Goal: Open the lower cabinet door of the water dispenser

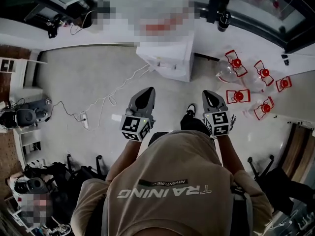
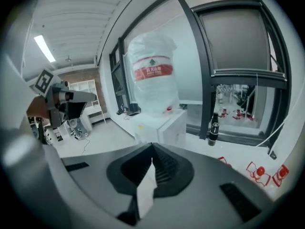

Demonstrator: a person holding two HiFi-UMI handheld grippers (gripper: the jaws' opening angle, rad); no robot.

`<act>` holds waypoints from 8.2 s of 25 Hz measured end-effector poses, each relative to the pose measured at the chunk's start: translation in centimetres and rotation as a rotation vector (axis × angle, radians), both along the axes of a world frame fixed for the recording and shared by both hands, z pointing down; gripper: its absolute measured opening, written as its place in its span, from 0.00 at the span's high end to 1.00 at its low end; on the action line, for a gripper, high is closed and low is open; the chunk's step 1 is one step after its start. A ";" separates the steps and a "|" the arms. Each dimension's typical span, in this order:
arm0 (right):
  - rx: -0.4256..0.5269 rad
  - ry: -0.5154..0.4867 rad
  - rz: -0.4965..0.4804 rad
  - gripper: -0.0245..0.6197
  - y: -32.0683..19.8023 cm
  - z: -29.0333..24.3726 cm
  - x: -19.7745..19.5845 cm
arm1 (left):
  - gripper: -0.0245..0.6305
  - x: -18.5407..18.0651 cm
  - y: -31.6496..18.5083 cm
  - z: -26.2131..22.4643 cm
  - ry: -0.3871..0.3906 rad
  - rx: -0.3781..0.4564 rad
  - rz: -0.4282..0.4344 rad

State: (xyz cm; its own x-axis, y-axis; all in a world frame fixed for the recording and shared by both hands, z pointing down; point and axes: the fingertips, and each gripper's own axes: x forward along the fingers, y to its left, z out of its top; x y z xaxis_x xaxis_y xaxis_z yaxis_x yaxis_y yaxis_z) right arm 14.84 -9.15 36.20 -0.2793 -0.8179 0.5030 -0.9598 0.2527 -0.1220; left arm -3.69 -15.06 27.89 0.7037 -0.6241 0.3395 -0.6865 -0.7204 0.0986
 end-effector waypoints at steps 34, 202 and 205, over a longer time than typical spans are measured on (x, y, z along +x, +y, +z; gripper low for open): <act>-0.258 0.138 -0.100 0.95 -5.4 30.4 2.5 | 0.98 14.4 0.5 32.6 -0.251 -0.413 0.407; -0.402 0.116 -0.505 0.95 -4.0 29.5 -32.8 | 0.98 -24.5 3.2 36.0 -0.121 -0.446 -0.134; -0.369 0.013 -0.471 0.95 -2.2 24.2 -31.6 | 0.98 -23.9 4.1 31.5 -0.112 -0.426 -0.090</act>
